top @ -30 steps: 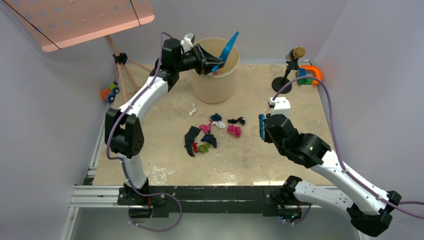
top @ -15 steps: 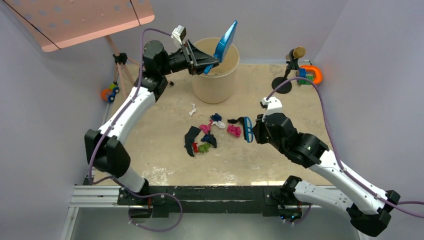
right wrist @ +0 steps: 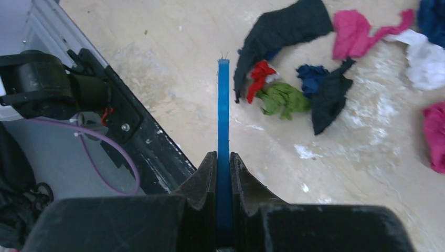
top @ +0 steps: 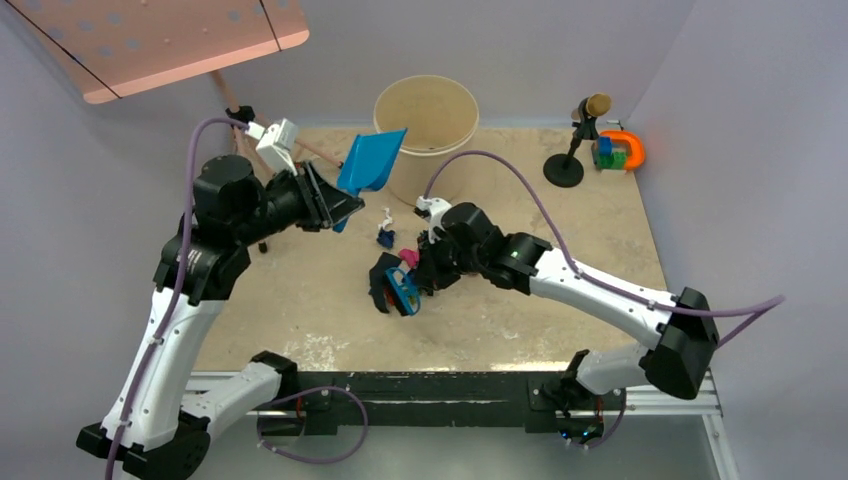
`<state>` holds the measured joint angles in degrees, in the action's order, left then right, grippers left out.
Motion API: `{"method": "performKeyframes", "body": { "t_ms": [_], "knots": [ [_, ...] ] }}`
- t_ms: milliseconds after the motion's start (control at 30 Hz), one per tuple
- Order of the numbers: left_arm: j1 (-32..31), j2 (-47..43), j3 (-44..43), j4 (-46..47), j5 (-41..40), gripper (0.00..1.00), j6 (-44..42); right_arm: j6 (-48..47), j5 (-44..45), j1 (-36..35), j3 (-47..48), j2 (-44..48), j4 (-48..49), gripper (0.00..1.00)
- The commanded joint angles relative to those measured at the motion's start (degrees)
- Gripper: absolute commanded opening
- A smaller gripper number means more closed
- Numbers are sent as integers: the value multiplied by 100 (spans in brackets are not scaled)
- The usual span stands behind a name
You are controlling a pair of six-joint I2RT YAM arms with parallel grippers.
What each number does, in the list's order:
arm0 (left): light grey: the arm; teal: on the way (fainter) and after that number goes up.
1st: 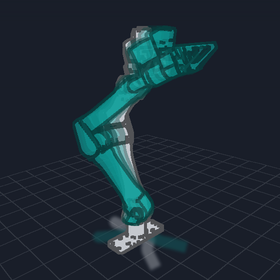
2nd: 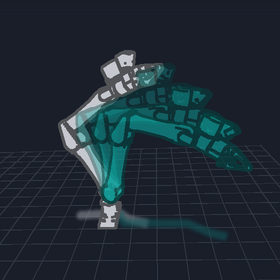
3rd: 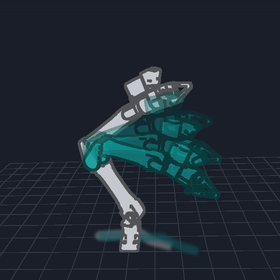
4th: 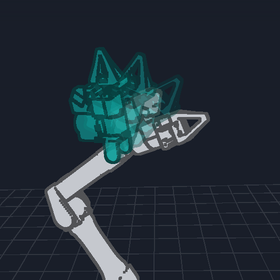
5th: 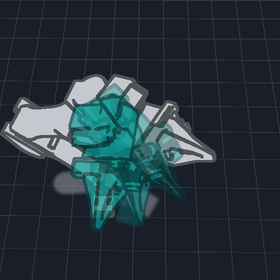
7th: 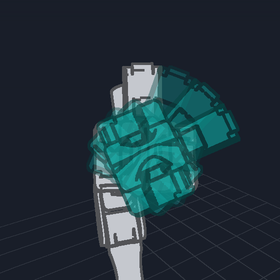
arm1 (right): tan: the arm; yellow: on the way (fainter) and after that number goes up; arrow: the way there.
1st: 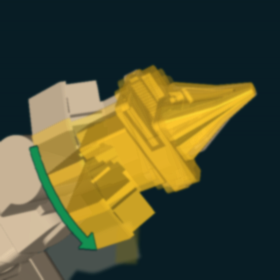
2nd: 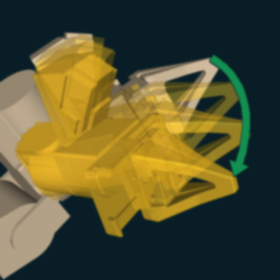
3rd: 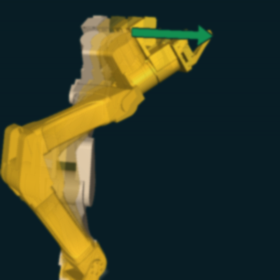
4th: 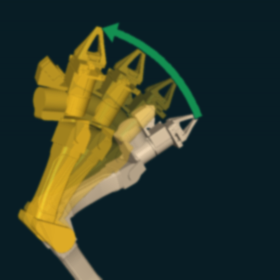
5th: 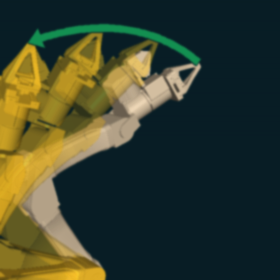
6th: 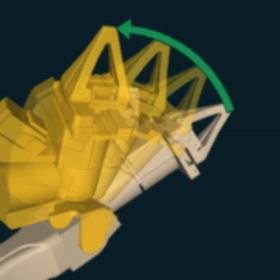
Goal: Sweep away the paper scraps from the table
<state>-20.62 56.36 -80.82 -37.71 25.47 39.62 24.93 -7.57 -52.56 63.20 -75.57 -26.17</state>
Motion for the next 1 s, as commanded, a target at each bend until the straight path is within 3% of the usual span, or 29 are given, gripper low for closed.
{"method": "performKeyframes", "body": {
  "t_ms": [0, 233, 333, 467, 800, 967],
  "knots": [
    [23, -193, 477, -1361, -1331, 0, -963, 215, -576, -210, 502, -353, 976, 0],
    [23, -1082, 1309, -1997, -3232, 0, -779, 382, -576, -571, 1627, -2019, 653, 0],
    [23, -1172, 1579, -2163, -3488, 0, -675, 596, -229, -567, 1998, -2542, 144, 0],
    [23, -1242, 1974, -2052, -3408, 0, -740, 970, 1088, -488, 2365, -2948, -798, 0],
    [23, -1522, 2598, -1564, -3548, 0, -957, 1121, 2779, -53, 1968, -2084, -1574, 0],
    [23, -1606, 2745, -1428, -3426, 0, -1154, 981, 2788, -53, 1954, -1580, -1076, 0]
  ]
}}
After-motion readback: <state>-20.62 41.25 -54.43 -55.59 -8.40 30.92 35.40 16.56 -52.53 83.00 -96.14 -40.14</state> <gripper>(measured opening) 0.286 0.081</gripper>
